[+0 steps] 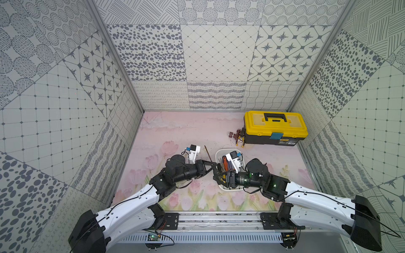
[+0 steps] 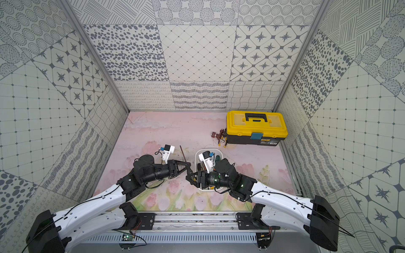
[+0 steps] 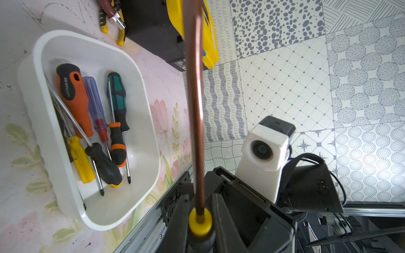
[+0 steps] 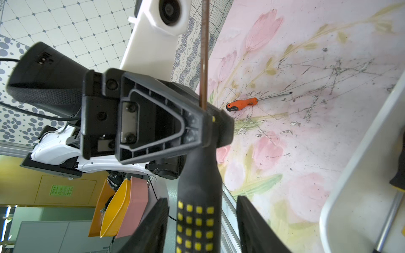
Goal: Put the screwdriver on the desktop into the storage box
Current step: Pick up the screwdriver from the center of the board, then place the screwdriver in the storage box.
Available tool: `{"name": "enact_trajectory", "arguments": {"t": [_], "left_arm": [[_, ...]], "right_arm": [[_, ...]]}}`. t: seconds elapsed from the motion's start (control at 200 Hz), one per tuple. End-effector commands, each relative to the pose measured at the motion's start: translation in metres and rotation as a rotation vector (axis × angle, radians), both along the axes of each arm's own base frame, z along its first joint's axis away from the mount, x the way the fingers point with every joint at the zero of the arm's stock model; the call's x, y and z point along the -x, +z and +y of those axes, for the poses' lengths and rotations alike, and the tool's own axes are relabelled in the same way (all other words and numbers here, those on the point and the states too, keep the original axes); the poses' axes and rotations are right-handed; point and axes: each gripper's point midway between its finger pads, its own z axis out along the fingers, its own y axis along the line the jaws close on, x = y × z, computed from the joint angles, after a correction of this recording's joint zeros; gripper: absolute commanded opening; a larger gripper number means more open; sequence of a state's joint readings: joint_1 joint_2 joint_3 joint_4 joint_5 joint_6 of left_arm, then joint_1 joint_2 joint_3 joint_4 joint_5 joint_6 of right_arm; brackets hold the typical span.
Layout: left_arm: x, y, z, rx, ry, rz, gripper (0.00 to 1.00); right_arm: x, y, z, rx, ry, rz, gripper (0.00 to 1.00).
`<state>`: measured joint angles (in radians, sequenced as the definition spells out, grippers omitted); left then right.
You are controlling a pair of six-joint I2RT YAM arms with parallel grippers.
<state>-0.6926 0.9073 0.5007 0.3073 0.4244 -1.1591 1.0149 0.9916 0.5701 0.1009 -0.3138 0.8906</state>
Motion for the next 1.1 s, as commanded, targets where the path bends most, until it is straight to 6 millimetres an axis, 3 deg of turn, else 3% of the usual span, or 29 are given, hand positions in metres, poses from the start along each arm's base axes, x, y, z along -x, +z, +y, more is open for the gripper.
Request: {"name": "enact_trajectory", "arguments": {"t": [0.0,0.115,0.19,0.26,0.335,0.45,0.6,0.81,0.961,1.096], "left_arm": [[0.006,0.031,-0.005,0.094,-0.054,-0.089,0.00],[0.001,0.024,-0.003,0.064,-0.023,-0.068,0.01],[-0.005,0.011,0.001,0.011,0.017,-0.036,0.31],[-0.009,-0.001,0.006,-0.057,0.056,-0.020,0.52],[-0.017,-0.016,0.019,-0.174,0.130,0.004,0.62],[-0.030,-0.048,0.062,-0.444,0.317,0.072,0.72],[-0.030,-0.087,0.131,-0.760,0.541,0.189,0.80],[-0.025,-0.121,0.187,-0.828,0.697,0.291,0.82],[-0.020,-0.138,0.210,-0.848,0.769,0.351,0.85],[-0.020,-0.153,0.216,-0.891,0.777,0.399,0.89]], "right_arm": [[-0.001,0.017,-0.001,-0.040,-0.002,-0.037,0.30],[0.000,0.017,-0.002,-0.027,0.000,-0.040,0.08],[0.000,0.017,-0.003,-0.020,-0.005,-0.044,0.01],[-0.002,0.017,-0.006,-0.005,-0.020,-0.049,0.00],[-0.007,0.013,-0.012,0.044,-0.054,-0.052,0.00],[-0.018,0.004,-0.025,0.133,-0.135,-0.055,0.00],[-0.027,-0.003,-0.037,0.214,-0.201,-0.056,0.00],[-0.030,-0.004,-0.046,0.264,-0.235,-0.062,0.00],[-0.031,-0.009,-0.046,0.279,-0.231,-0.055,0.00],[-0.032,-0.010,-0.042,0.288,-0.224,-0.051,0.00]]}}
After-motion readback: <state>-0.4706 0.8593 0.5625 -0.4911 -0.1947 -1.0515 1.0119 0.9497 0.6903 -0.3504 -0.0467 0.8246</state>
